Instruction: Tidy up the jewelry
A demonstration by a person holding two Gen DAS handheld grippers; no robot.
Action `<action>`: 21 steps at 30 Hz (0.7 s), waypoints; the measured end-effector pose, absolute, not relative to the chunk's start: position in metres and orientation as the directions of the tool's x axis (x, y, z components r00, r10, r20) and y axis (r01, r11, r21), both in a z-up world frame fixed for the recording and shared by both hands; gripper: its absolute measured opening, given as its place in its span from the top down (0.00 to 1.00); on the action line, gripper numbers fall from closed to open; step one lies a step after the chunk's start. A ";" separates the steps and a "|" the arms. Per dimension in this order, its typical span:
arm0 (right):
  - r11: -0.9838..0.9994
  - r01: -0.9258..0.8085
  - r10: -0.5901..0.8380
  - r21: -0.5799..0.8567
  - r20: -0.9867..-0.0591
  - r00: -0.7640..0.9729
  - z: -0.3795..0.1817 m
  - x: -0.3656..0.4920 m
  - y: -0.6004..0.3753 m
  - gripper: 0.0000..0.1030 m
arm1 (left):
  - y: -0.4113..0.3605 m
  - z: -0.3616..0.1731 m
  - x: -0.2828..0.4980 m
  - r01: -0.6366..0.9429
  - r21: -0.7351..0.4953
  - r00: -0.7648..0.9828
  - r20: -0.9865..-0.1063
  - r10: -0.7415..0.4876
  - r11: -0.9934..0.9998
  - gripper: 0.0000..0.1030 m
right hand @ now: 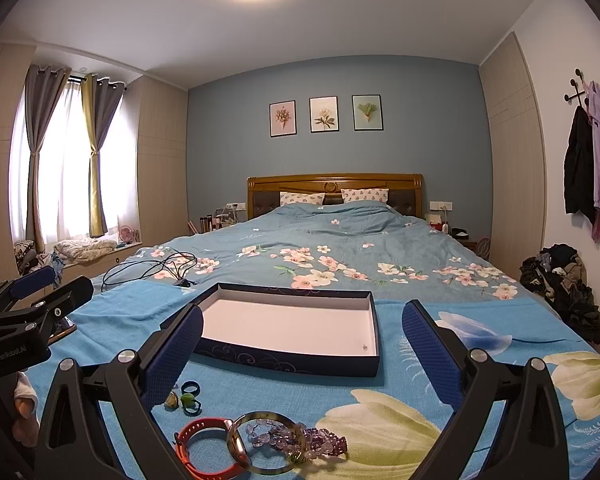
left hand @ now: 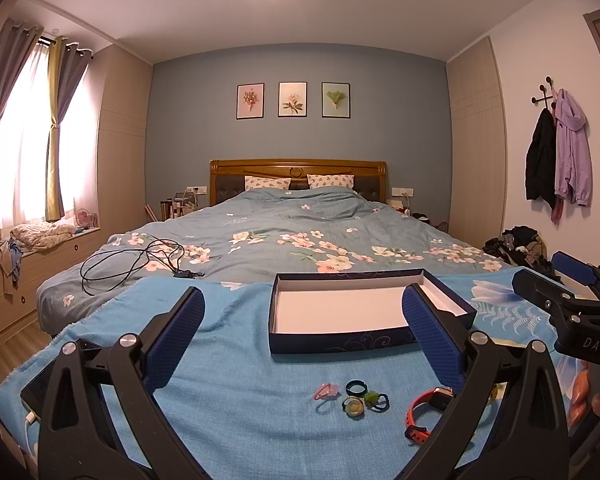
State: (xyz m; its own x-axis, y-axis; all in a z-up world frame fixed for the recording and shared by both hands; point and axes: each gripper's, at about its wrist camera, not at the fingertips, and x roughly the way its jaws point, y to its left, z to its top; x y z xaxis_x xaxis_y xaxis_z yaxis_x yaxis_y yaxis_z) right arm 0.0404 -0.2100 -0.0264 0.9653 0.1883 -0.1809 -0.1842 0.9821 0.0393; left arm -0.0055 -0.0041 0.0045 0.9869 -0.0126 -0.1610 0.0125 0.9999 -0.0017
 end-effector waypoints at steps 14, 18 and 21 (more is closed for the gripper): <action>0.981 -0.189 0.194 0.043 -0.189 0.963 -0.028 0.042 -0.208 0.07 | -0.005 0.001 -0.007 0.015 -0.001 0.986 -0.165 -0.015 1.000 0.06; 0.981 -0.188 0.193 0.044 -0.190 0.963 -0.028 0.042 -0.208 0.07 | -0.006 0.001 -0.007 0.014 0.000 0.986 -0.165 -0.014 1.000 0.06; 0.981 -0.188 0.193 0.044 -0.189 0.963 -0.028 0.042 -0.208 0.07 | -0.005 0.002 -0.006 0.013 0.000 0.986 -0.166 -0.013 1.000 0.06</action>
